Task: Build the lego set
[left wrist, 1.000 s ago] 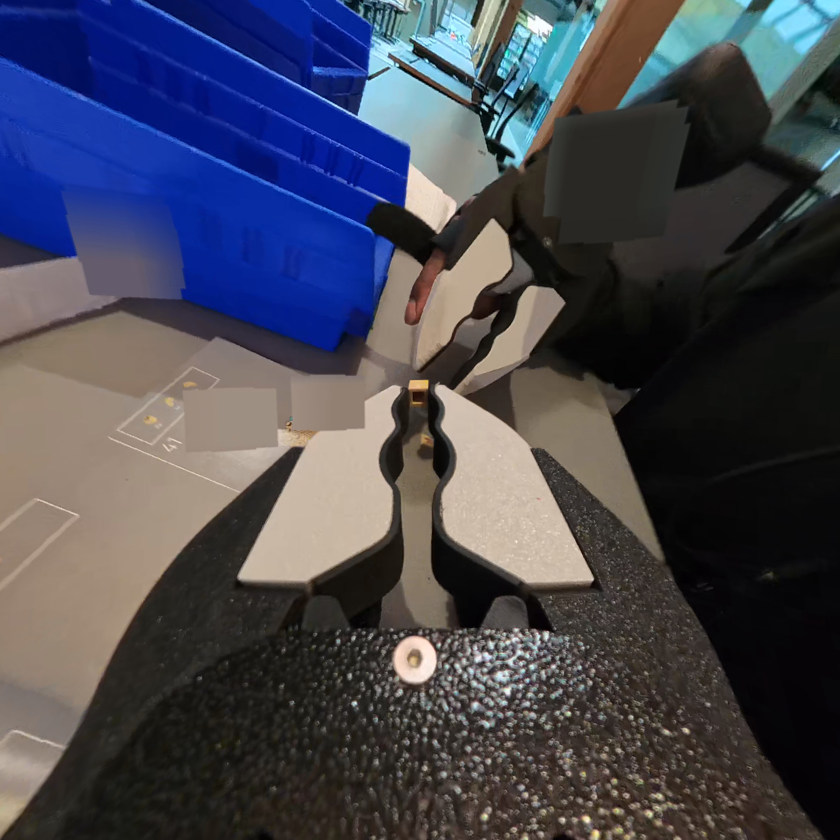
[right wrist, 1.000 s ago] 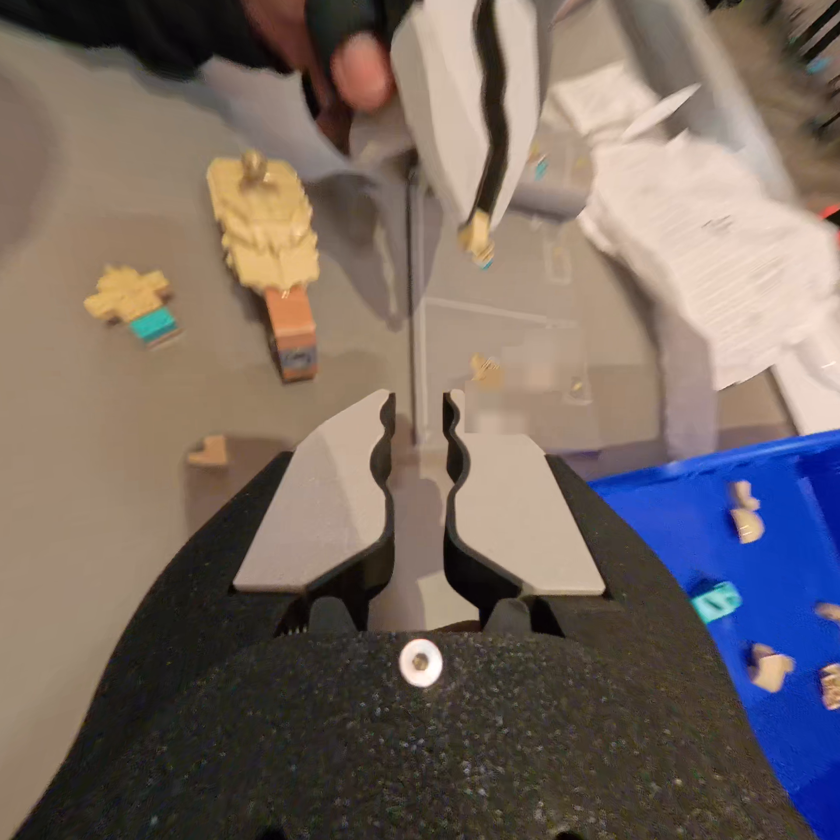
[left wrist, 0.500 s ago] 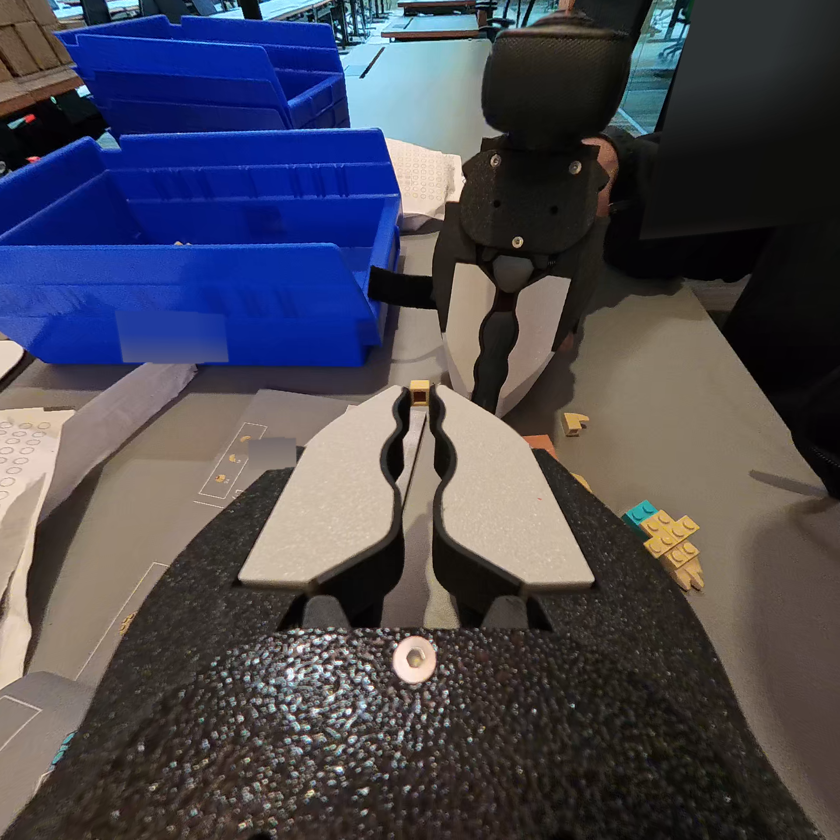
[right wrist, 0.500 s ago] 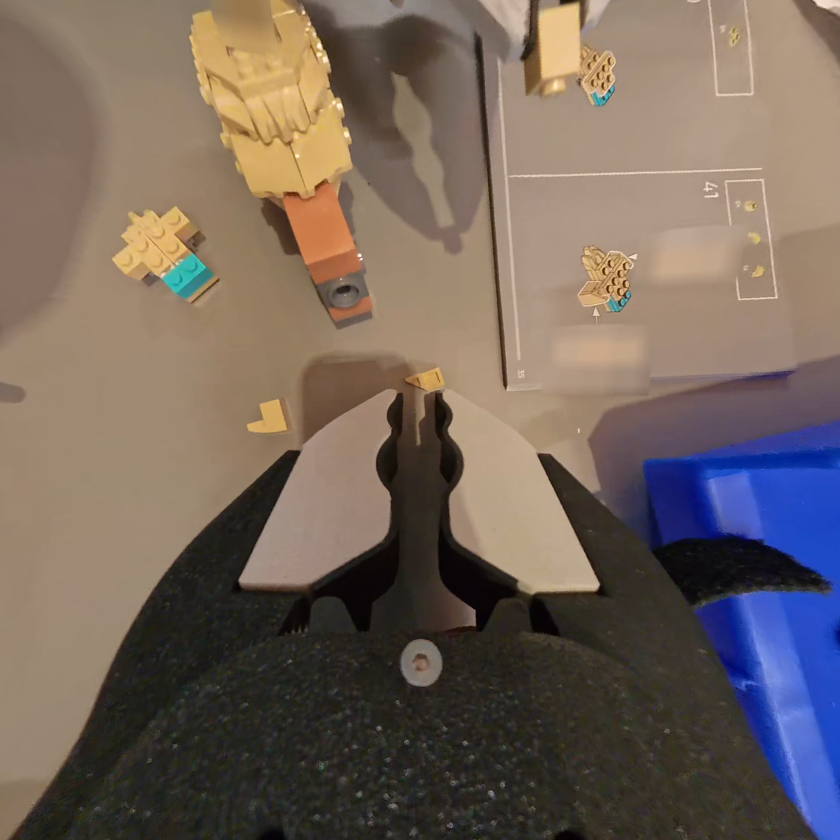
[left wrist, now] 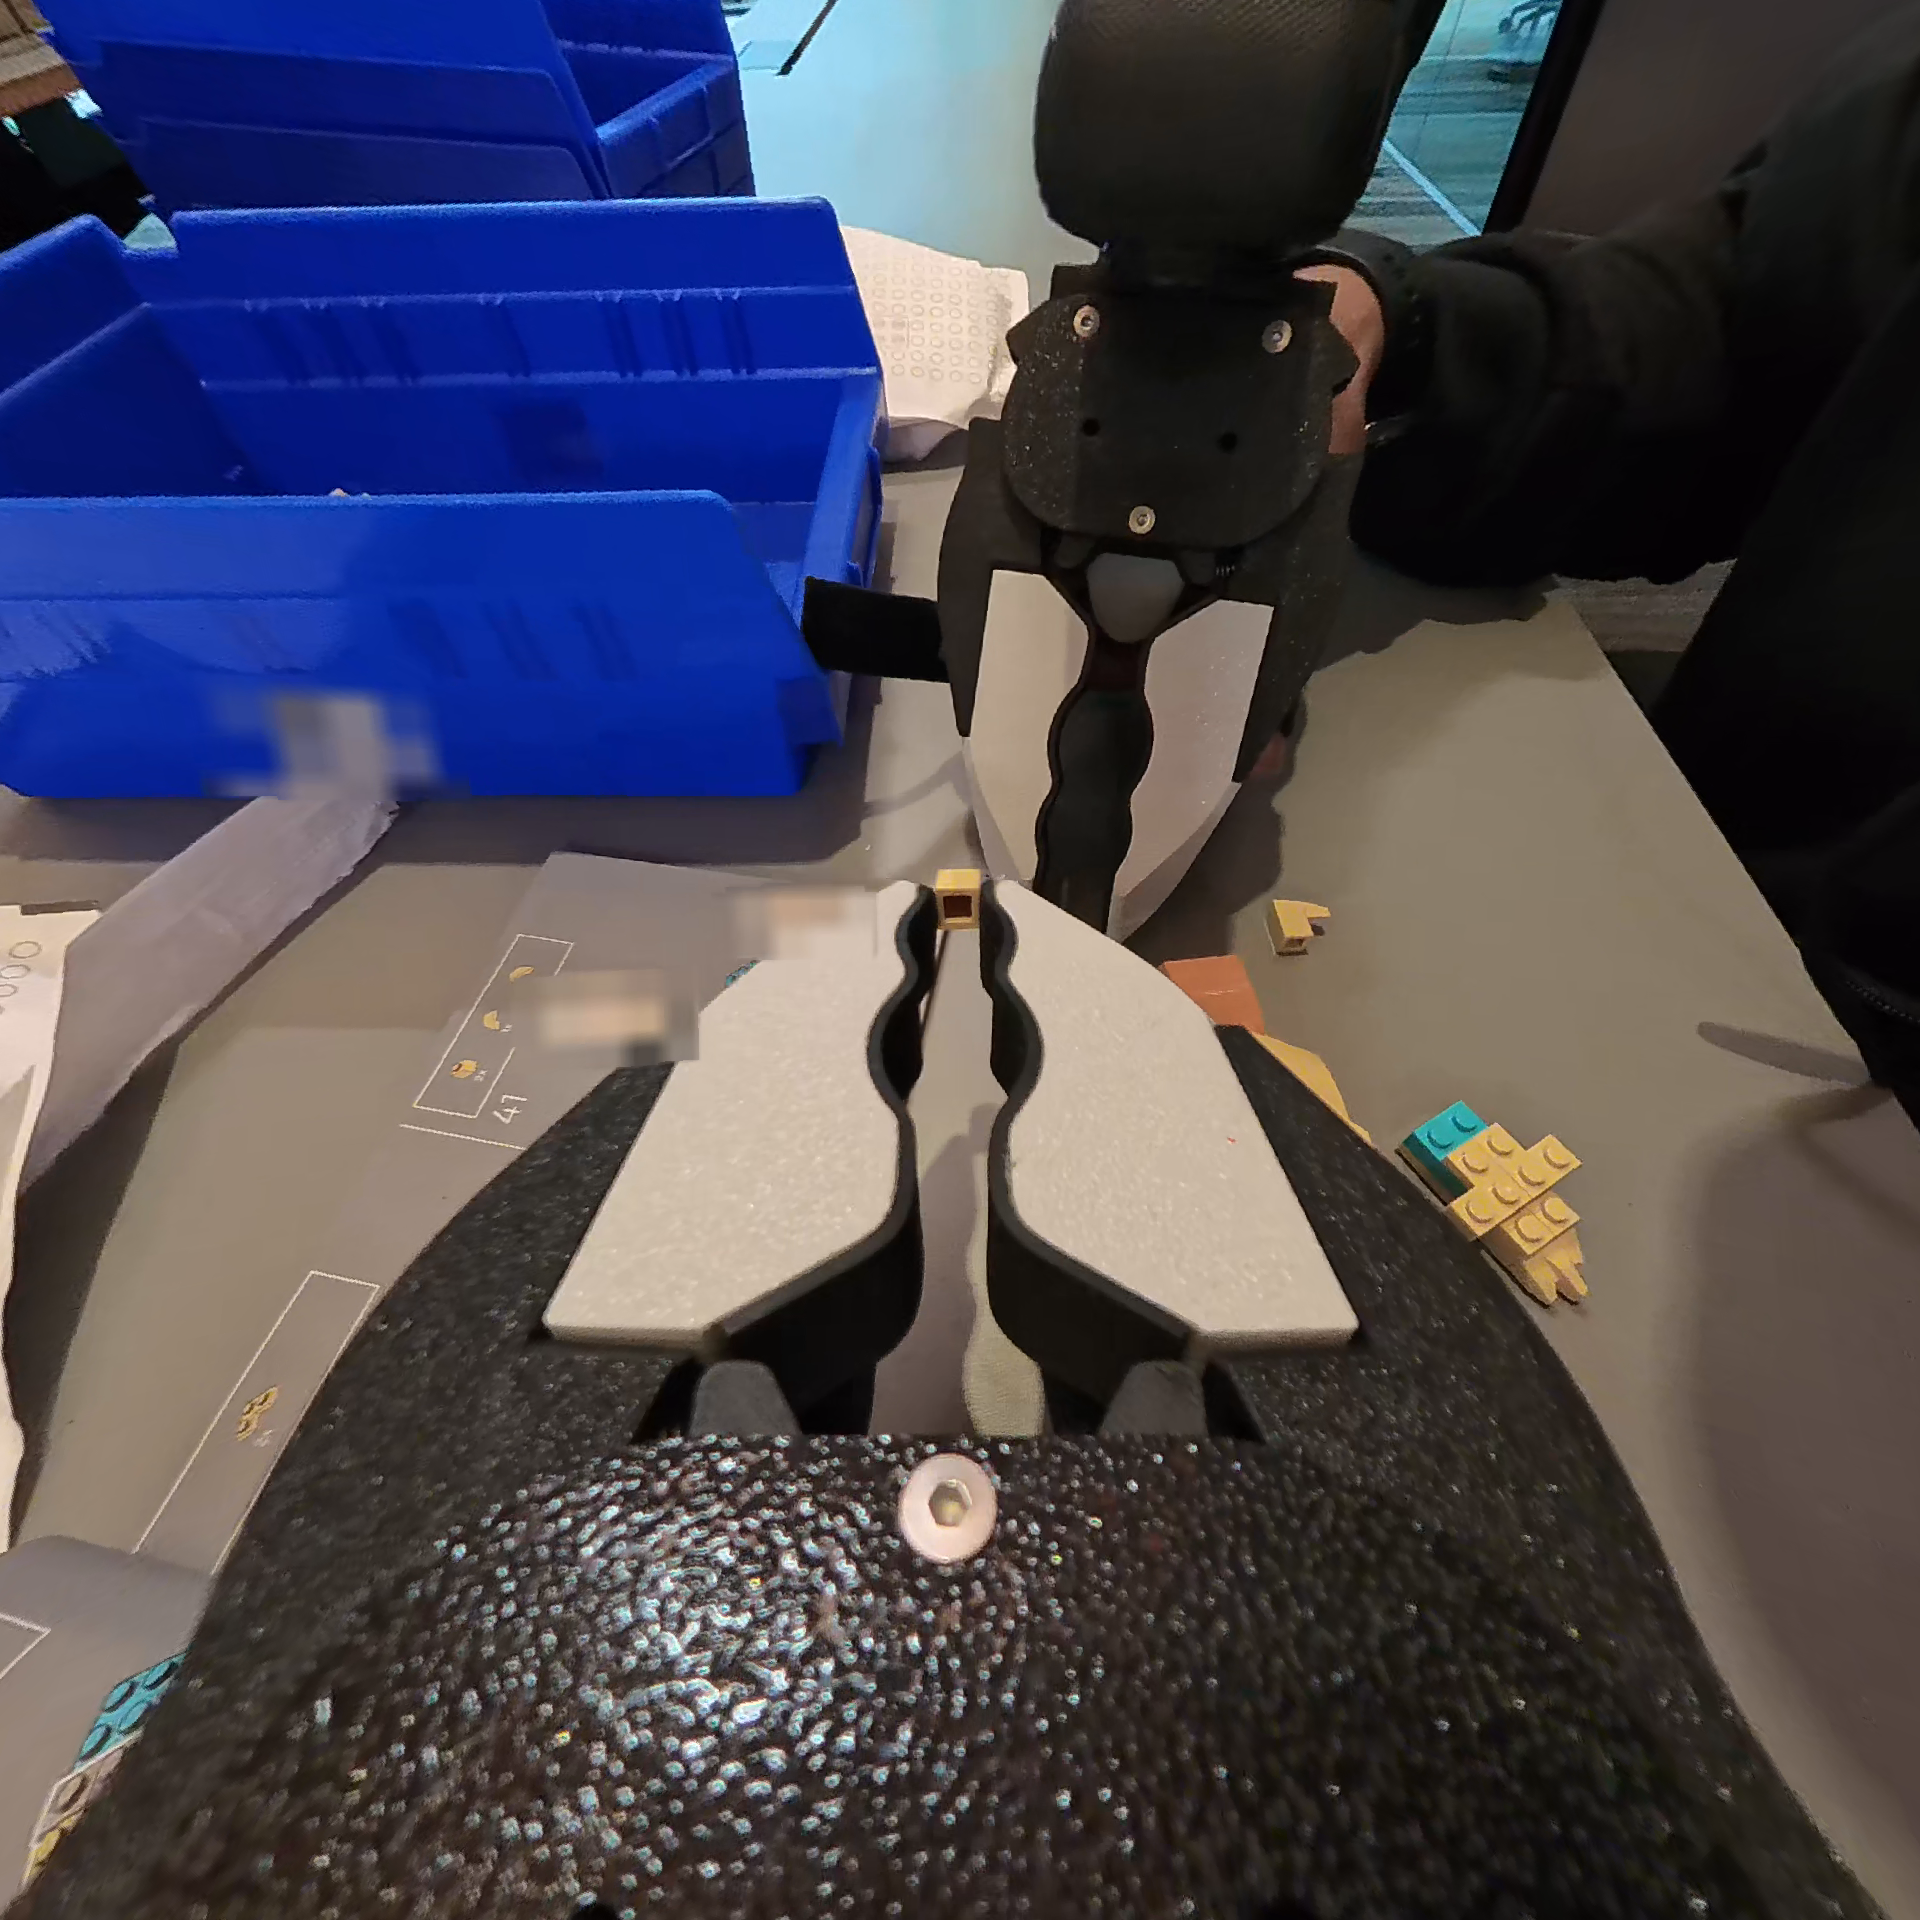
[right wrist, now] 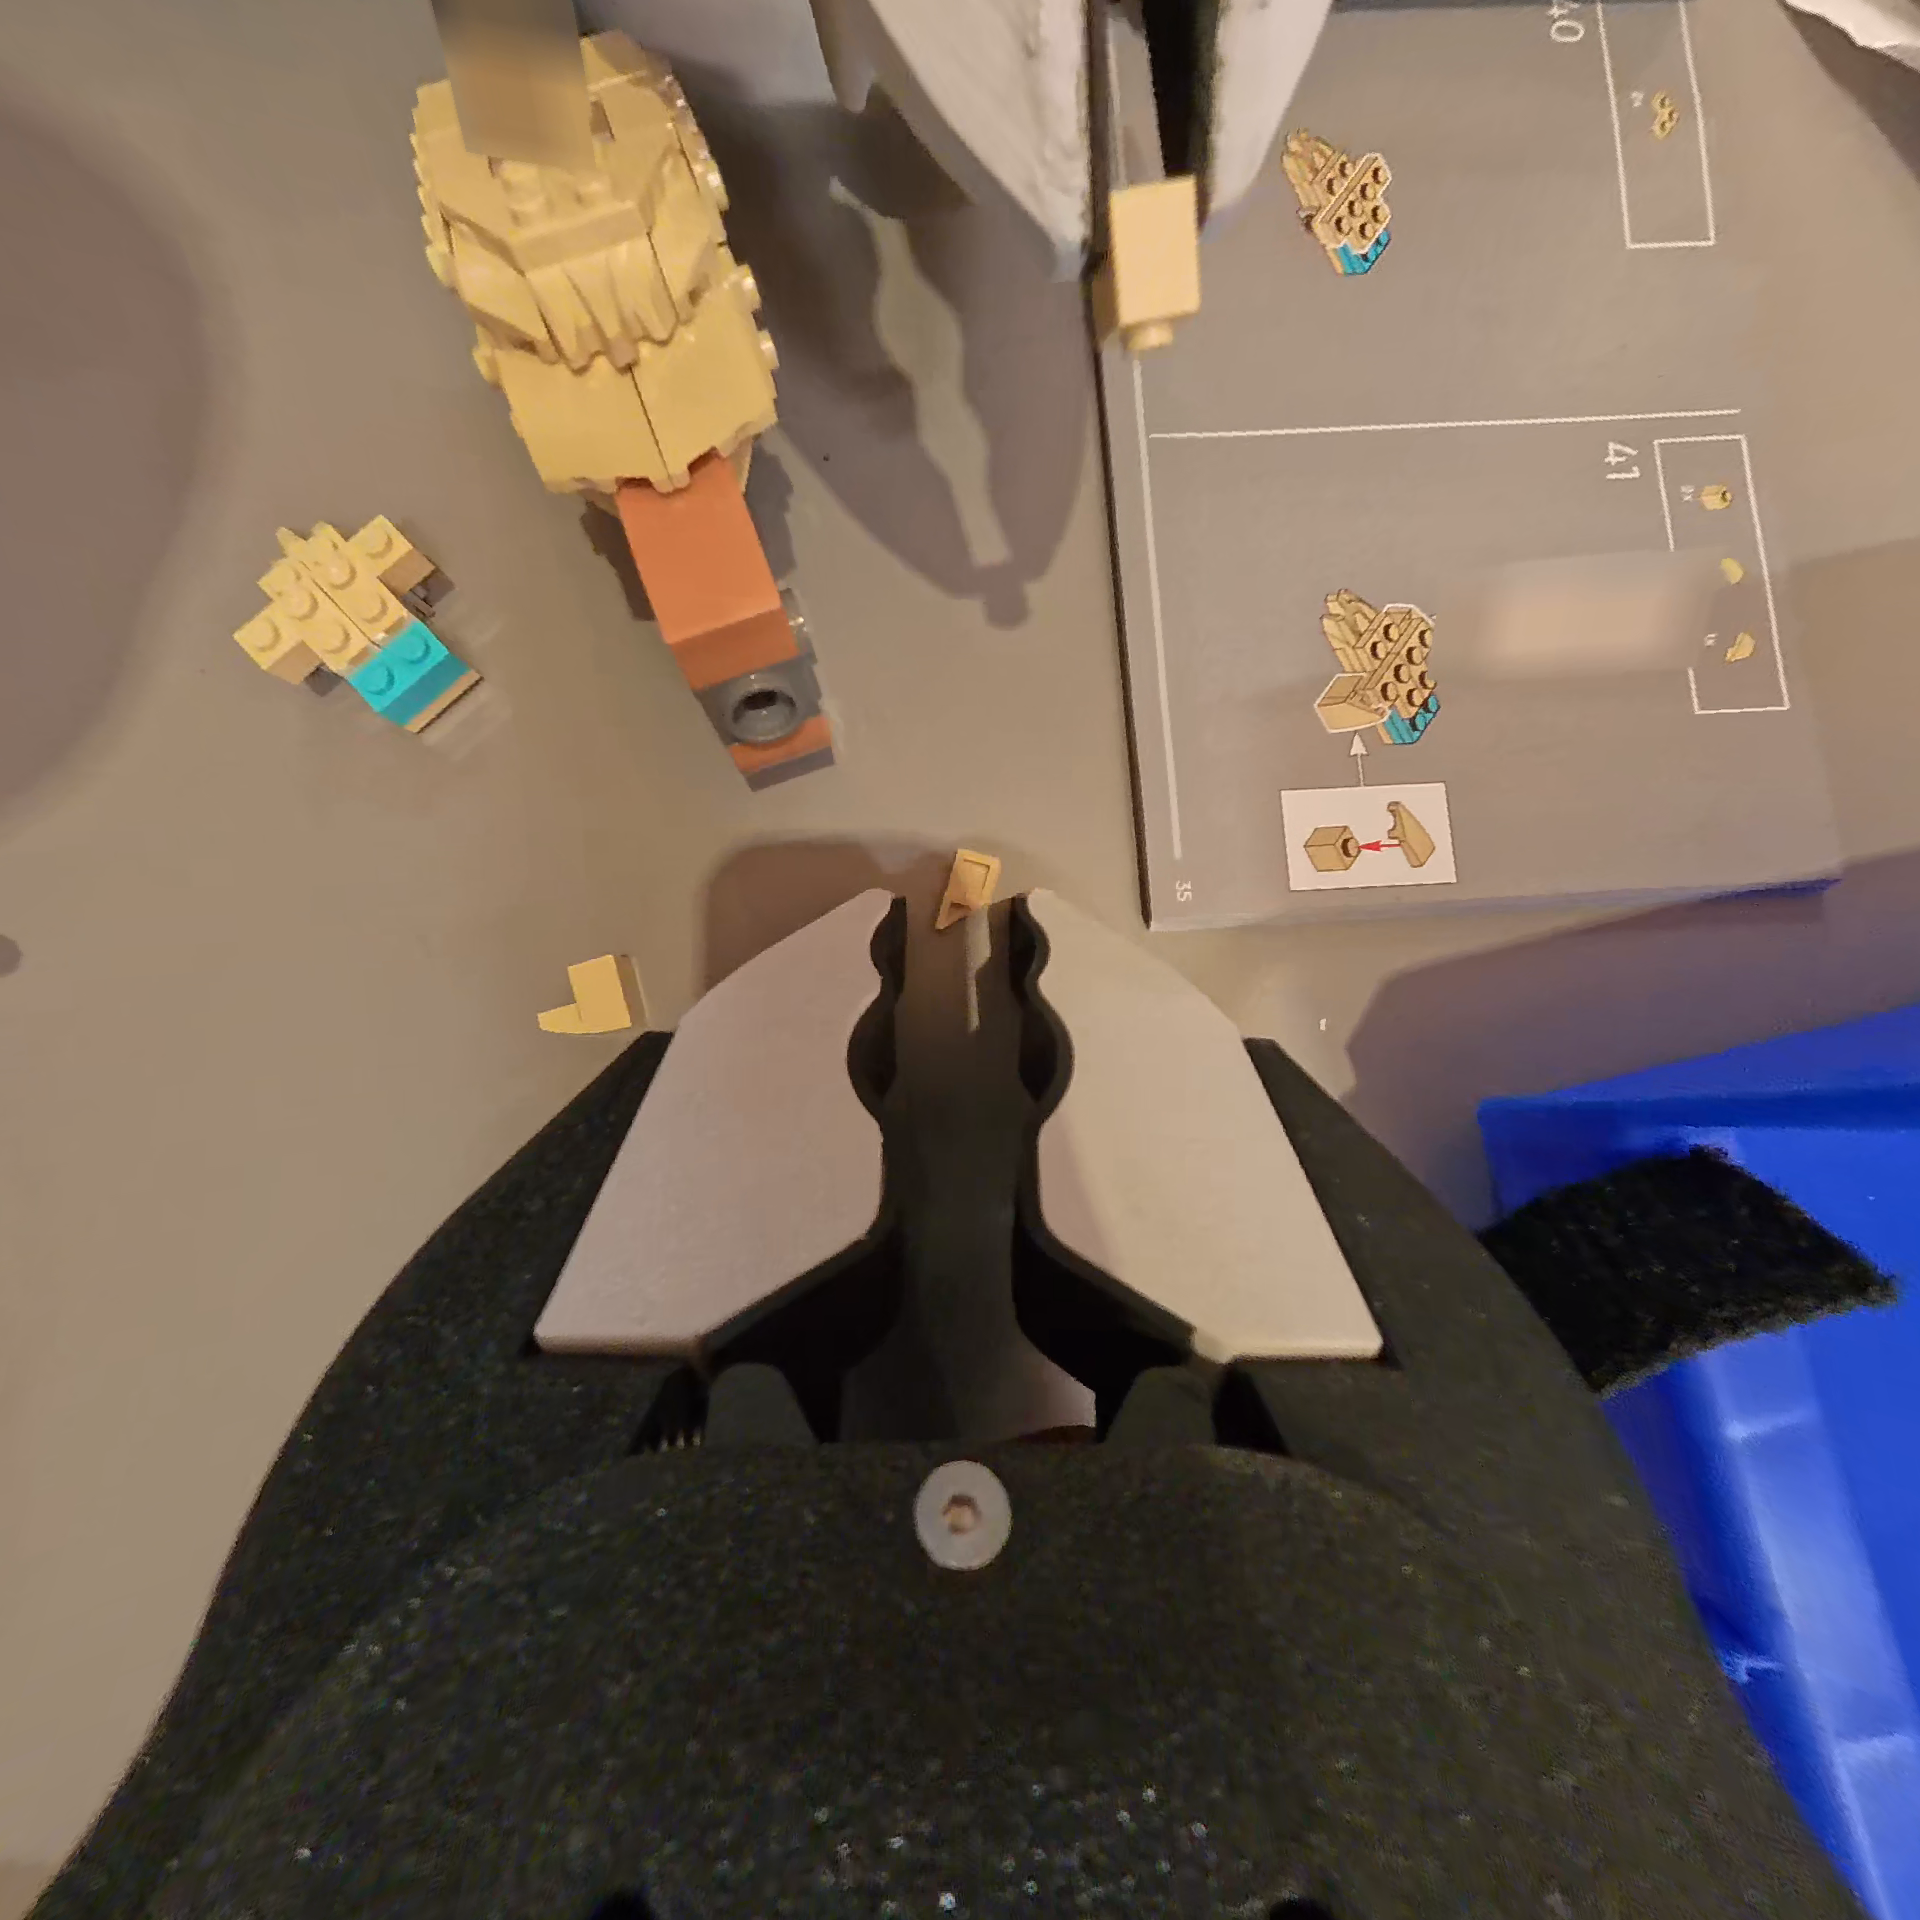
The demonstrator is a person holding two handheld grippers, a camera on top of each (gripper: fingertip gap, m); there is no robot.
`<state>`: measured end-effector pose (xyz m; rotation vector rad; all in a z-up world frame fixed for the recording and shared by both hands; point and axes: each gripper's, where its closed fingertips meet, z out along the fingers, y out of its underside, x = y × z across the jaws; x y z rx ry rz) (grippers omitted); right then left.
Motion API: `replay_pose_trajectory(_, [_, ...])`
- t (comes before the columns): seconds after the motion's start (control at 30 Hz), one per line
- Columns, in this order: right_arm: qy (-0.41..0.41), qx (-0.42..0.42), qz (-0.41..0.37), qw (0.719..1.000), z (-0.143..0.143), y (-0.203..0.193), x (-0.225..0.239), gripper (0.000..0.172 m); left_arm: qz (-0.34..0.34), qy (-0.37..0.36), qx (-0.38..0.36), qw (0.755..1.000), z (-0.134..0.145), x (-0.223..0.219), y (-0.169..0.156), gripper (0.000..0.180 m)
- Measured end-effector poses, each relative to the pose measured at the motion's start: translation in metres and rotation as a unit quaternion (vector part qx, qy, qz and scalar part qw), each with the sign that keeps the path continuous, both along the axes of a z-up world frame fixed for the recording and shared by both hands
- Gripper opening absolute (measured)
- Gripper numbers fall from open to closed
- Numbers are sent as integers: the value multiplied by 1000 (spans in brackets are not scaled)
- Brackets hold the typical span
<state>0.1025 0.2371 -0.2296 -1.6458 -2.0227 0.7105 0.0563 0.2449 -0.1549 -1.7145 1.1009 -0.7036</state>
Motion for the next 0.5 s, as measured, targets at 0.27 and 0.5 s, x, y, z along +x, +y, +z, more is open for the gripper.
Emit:
replay_pose_trajectory(0.27, [9,5,-11,1000,0,2,-5,8,-11,2,-13,1000,-4,3,-3,7])
replay_pose_trajectory(0.5, [74,50,-9,996,20,6,-17,8,-29,-15,-33,999,-2,7,-8,7])
